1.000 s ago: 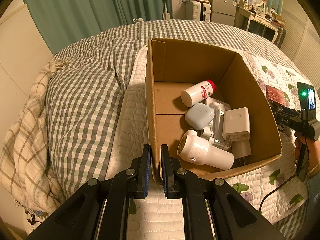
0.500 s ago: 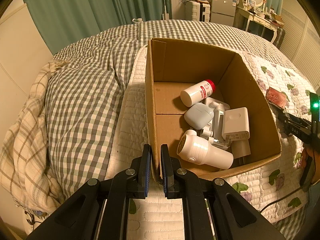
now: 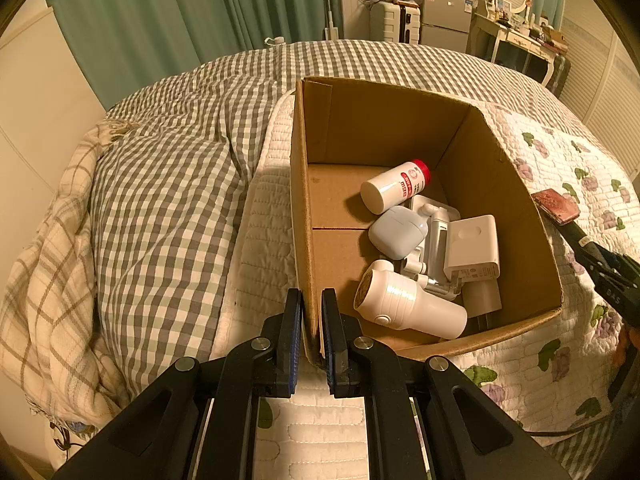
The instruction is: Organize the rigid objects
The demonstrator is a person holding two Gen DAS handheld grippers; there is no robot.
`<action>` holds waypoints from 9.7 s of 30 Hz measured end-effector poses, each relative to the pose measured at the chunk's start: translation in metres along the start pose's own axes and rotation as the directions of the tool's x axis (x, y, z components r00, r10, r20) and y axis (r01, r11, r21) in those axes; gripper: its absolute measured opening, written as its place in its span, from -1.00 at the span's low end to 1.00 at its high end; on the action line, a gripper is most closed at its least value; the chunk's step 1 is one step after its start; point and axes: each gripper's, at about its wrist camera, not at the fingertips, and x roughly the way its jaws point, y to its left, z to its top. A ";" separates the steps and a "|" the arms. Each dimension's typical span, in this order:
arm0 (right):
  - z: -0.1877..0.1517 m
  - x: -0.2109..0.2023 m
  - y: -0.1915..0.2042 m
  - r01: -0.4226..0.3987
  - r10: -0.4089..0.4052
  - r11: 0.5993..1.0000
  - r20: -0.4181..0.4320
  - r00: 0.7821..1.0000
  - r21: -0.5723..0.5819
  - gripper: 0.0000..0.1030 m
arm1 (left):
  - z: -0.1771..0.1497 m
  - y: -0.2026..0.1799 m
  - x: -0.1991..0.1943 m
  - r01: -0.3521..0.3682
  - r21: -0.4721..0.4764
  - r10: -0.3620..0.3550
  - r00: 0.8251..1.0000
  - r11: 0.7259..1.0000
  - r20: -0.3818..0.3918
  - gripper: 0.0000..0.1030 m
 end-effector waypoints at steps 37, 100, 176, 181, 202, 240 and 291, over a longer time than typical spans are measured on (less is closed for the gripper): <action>0.067 -0.127 0.120 -0.170 0.258 0.942 0.296 0.920 -0.291 -0.22 | 0.000 0.000 0.000 0.000 0.000 0.000 1.000 1.000 0.001 -0.83; 0.066 -0.018 0.000 -0.023 0.054 0.992 0.244 0.968 -0.127 0.70 | 0.000 -0.002 -0.002 -0.015 0.006 0.015 1.000 1.000 -0.003 -0.81; 0.122 -0.083 0.161 -0.275 0.364 0.902 0.244 0.899 -0.333 0.33 | 0.002 -0.001 -0.003 -0.002 -0.002 0.002 1.000 1.000 -0.002 -0.81; 0.116 -0.055 0.192 -0.314 0.385 0.889 0.171 0.907 -0.333 0.33 | 0.001 0.000 -0.003 0.007 -0.002 -0.007 1.000 1.000 0.001 -0.81; 0.096 -0.007 0.216 -0.304 0.341 0.898 0.066 0.938 -0.318 0.79 | 0.001 -0.001 -0.005 0.011 -0.002 -0.011 1.000 1.000 0.004 -0.81; 0.026 -0.181 0.094 -0.155 0.169 0.986 0.442 0.881 -0.067 1.00 | -0.021 -0.018 -0.136 0.026 -0.014 -0.017 0.893 1.000 0.449 0.22; -0.026 -0.190 0.077 -0.101 0.054 0.993 0.529 0.847 0.061 0.99 | -0.073 -0.046 -0.143 0.017 -0.054 0.019 0.801 0.998 0.599 0.60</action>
